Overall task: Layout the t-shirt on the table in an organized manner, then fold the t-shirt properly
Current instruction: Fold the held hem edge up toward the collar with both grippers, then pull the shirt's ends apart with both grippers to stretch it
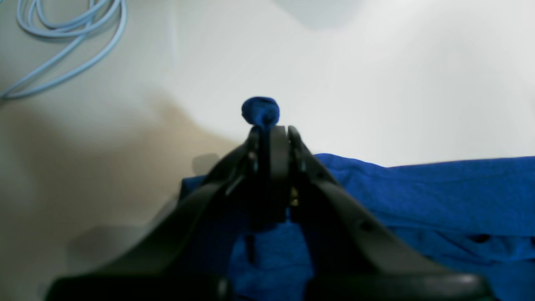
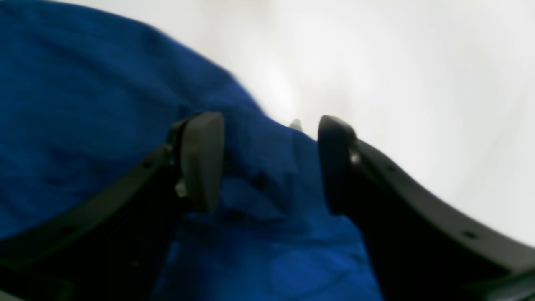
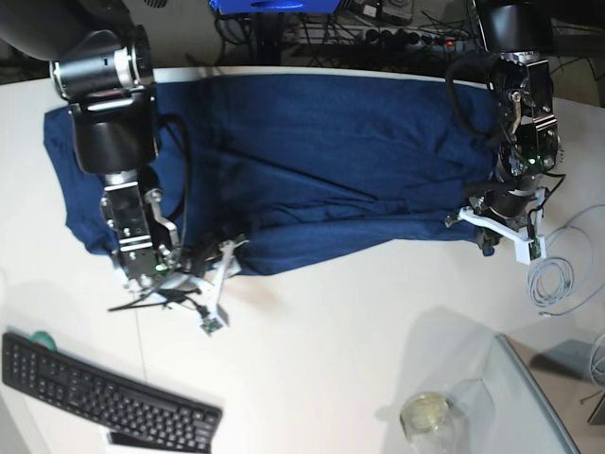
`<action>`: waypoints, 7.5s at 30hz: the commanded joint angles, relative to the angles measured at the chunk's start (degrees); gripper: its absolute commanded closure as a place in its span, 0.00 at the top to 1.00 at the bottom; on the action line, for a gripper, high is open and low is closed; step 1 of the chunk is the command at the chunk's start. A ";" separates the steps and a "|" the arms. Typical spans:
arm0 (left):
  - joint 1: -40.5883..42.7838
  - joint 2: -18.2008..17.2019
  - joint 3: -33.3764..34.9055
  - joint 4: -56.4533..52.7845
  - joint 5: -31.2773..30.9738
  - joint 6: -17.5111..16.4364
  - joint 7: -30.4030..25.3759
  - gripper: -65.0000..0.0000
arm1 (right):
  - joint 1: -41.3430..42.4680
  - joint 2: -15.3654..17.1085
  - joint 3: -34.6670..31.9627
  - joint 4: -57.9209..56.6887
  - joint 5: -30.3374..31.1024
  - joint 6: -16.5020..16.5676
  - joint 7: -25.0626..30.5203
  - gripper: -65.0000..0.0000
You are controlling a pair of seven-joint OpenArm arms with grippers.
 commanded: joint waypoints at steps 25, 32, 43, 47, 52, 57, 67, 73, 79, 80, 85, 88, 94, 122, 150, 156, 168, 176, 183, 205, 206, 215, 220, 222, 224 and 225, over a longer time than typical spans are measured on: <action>-1.17 -1.00 -0.31 0.68 -0.04 -0.06 -1.38 0.00 | 10.13 -3.01 0.28 -22.46 0.62 -0.53 16.60 0.00; -3.90 -0.91 -0.31 0.68 0.05 -0.06 -1.38 0.00 | 8.10 -2.84 -0.16 -10.32 0.53 -0.45 12.38 0.01; -5.30 -1.00 -0.31 3.32 -0.39 -0.06 -1.29 0.00 | 3.44 -2.75 -0.16 4.71 0.44 -0.18 6.14 0.01; -3.46 -1.26 -0.31 5.25 -0.39 -0.24 -1.29 0.00 | 0.45 -1.69 -0.25 8.75 0.44 -0.18 5.79 0.01; 0.59 -1.26 -0.31 7.98 -0.39 -0.33 -1.29 0.00 | -3.33 -1.08 0.01 10.86 0.44 -0.18 5.79 0.01; 4.81 -1.18 -0.31 10.61 -0.48 -0.33 -1.29 0.00 | -8.34 -0.11 -0.07 16.40 0.44 -0.18 5.79 0.01; 9.55 -0.74 -0.13 10.70 -0.48 -0.41 -1.38 0.00 | -15.90 -0.02 0.28 19.74 0.44 -0.18 5.70 0.01; 9.82 -1.00 -0.22 10.44 0.05 -0.41 -1.64 0.00 | -19.94 -0.20 0.36 23.17 0.44 -0.18 5.70 0.01; 9.47 -1.26 -0.22 10.44 0.14 -0.33 -1.64 0.00 | -23.02 -0.20 0.01 27.13 0.44 -0.18 5.52 0.01; 9.47 -1.26 -0.31 10.44 0.14 -0.33 -1.64 0.00 | -23.46 -0.20 0.10 27.74 0.44 -0.18 4.82 0.01; 9.73 -1.18 -0.22 10.44 2.69 -0.33 -1.64 0.00 | -24.60 -0.20 -0.07 29.68 0.44 -0.18 2.62 0.01; 9.82 -0.12 -0.22 10.44 6.82 -0.33 -1.73 0.00 | -24.86 -0.37 -0.07 29.76 0.44 -0.18 2.44 0.01; 9.82 0.85 -0.22 10.44 9.28 -0.33 -1.73 0.00 | -26.45 -0.46 -0.07 30.73 0.44 -0.18 2.44 0.01; 12.10 0.85 -0.13 10.44 9.81 -0.41 -1.38 0.00 | -28.20 -0.55 -0.16 32.58 0.53 -0.18 -1.60 0.19; 21.42 0.93 -2.59 21.34 9.28 -0.15 -1.55 0.77 | -5.79 -1.61 26.91 15.35 0.35 -6.86 -2.39 0.60; 22.48 2.52 -11.12 21.52 9.28 -0.41 -1.55 0.77 | -4.47 -0.46 26.56 11.48 0.35 -11.26 -0.63 0.60; 24.06 2.52 -4.79 20.02 9.28 -0.41 -1.73 0.00 | -4.47 -0.02 26.74 9.54 0.35 -13.63 -0.02 0.21; 19.84 2.52 -0.04 10.09 9.89 -0.33 -1.73 0.00 | -4.56 0.06 26.91 10.16 0.35 -13.72 -1.78 0.01; 18.96 2.34 0.13 7.01 9.89 -0.33 -1.82 0.00 | -6.67 0.33 27.00 14.99 0.35 -13.72 -2.92 0.01; 17.11 1.99 -0.48 6.66 9.98 -0.33 -1.64 0.00 | -14.40 0.33 31.84 23.17 0.53 -13.19 -6.08 0.01; 16.59 1.99 -0.48 6.66 9.98 -0.33 -1.46 0.00 | -15.11 0.24 31.84 23.96 0.53 -13.19 -6.08 0.01; 16.24 2.25 0.05 5.34 15.78 -0.33 -1.82 0.00 | -17.22 -0.20 31.84 29.06 0.62 -13.19 -8.19 0.01; 16.24 2.25 -0.48 6.83 15.61 -0.33 -1.82 0.00 | -17.22 0.24 31.93 29.06 6.33 -13.11 -8.02 0.06; 16.24 2.25 -0.48 7.63 14.20 -0.33 -1.82 0.00 | -17.30 0.68 31.84 28.97 12.31 -13.11 -8.02 0.21; 16.41 2.16 -0.48 8.33 12.27 -0.33 -1.64 0.00 | -17.48 2.00 31.66 28.71 16.44 -13.11 -7.84 0.37; 16.59 2.08 -0.48 8.86 11.21 -0.33 -1.64 0.00 | -17.30 2.44 31.40 27.65 17.67 -13.19 -7.67 0.47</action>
